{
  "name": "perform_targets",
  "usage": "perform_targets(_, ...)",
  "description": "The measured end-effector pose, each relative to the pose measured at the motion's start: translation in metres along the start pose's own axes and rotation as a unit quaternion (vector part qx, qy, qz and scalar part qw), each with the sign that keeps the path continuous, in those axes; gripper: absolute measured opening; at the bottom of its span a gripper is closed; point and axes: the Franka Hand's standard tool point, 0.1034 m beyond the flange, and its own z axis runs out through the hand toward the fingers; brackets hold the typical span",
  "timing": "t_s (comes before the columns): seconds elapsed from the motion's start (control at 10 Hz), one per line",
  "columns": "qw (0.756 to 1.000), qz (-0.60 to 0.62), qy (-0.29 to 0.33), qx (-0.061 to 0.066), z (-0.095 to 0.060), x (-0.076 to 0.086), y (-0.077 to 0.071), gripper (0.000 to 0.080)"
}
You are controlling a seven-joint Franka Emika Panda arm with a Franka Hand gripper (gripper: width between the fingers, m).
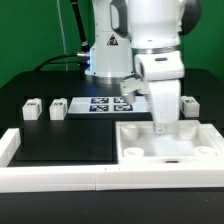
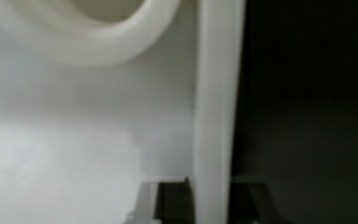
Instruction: Assemble square table
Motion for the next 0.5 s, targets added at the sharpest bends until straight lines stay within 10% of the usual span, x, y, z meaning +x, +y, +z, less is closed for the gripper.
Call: perform_targets(0.5,1.0,0.006,-0.001,0.0,-0.0001,-0.0046,-0.0004,0.0054)
